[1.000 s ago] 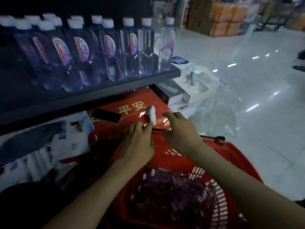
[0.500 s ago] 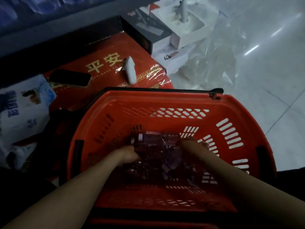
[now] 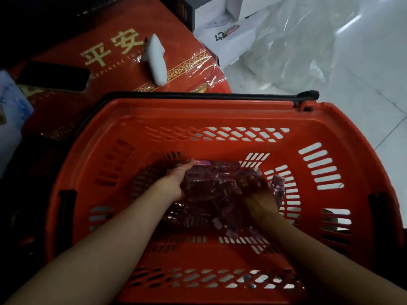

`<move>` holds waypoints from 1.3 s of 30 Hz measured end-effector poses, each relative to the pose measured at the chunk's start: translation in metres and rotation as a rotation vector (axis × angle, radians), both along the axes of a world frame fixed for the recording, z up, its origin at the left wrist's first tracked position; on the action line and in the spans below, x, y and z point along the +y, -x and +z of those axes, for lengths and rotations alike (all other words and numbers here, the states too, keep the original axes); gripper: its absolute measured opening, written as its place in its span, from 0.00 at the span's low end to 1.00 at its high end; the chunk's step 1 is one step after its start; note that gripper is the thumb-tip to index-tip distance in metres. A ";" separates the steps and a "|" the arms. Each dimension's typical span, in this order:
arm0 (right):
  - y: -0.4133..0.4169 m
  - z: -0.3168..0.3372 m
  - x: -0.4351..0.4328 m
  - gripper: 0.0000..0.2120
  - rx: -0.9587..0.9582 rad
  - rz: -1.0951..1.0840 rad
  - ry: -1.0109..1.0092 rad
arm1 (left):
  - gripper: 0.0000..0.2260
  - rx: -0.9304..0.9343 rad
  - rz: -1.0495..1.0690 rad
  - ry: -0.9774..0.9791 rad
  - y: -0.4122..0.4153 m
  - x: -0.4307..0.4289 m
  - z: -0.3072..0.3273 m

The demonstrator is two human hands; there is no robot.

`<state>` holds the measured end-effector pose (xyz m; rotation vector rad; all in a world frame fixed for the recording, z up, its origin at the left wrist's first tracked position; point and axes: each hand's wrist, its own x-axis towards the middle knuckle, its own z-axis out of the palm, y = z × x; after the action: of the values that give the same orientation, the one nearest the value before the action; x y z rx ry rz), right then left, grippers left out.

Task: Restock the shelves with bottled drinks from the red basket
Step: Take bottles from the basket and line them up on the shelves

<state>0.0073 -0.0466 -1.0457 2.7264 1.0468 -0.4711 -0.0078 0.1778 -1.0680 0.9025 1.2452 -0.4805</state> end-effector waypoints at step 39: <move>-0.007 0.264 0.083 0.18 1.321 -0.700 -1.265 | 0.12 -0.948 0.072 -0.310 0.051 0.064 0.314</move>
<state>0.0139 0.0367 -0.7816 3.6831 0.3854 -2.8146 -0.0590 0.2413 -0.7538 1.1461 0.4708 0.2168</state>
